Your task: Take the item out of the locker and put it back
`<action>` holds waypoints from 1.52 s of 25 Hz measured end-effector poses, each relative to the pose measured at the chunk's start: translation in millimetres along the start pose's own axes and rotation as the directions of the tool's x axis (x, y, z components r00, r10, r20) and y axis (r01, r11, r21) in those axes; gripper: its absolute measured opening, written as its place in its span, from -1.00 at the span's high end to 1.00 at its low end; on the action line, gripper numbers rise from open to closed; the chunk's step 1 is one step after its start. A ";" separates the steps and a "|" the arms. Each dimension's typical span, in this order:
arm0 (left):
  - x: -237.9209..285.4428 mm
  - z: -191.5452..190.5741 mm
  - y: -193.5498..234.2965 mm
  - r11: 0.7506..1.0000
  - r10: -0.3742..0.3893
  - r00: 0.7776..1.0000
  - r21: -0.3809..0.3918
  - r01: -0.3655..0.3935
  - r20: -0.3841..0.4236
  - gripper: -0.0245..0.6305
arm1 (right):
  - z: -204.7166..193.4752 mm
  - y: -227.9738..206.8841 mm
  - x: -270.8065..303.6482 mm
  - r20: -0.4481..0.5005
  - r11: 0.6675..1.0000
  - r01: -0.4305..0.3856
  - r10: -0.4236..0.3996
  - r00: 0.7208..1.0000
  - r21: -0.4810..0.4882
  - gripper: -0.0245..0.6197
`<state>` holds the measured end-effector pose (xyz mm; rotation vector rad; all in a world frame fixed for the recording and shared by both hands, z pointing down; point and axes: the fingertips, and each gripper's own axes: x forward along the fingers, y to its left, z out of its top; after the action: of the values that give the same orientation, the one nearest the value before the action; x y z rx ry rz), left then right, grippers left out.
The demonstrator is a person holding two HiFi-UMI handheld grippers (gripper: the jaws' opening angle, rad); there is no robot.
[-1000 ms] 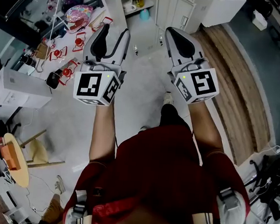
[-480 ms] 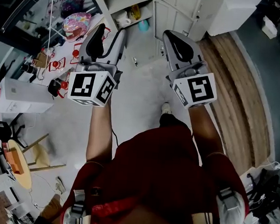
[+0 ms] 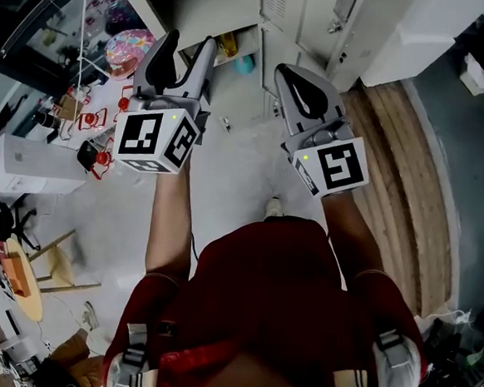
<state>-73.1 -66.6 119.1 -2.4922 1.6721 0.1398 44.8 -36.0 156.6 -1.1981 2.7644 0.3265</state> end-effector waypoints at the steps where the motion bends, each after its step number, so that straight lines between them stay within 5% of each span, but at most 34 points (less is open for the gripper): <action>1: 8.8 -0.4 1.0 1.000 0.007 1.000 0.002 -0.007 0.000 0.27 | -1.4 -6.4 3.7 0.002 1.000 -0.004 0.004 1.000 0.003 0.93; 13: 83.3 -5.6 28.5 0.996 0.086 0.996 0.007 -0.085 -0.037 0.27 | -9.8 -47.5 46.5 0.026 0.998 -0.056 0.056 0.998 0.027 0.93; 38: 202.6 9.5 96.3 0.998 0.048 0.995 -0.033 -0.051 -0.086 0.25 | -7.4 -52.3 91.3 0.007 1.000 0.005 -0.005 1.000 0.007 0.93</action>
<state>-85.4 -285.9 72.8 -2.5167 1.7802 0.0697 20.6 -137.1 138.9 -1.2000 2.7541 0.3194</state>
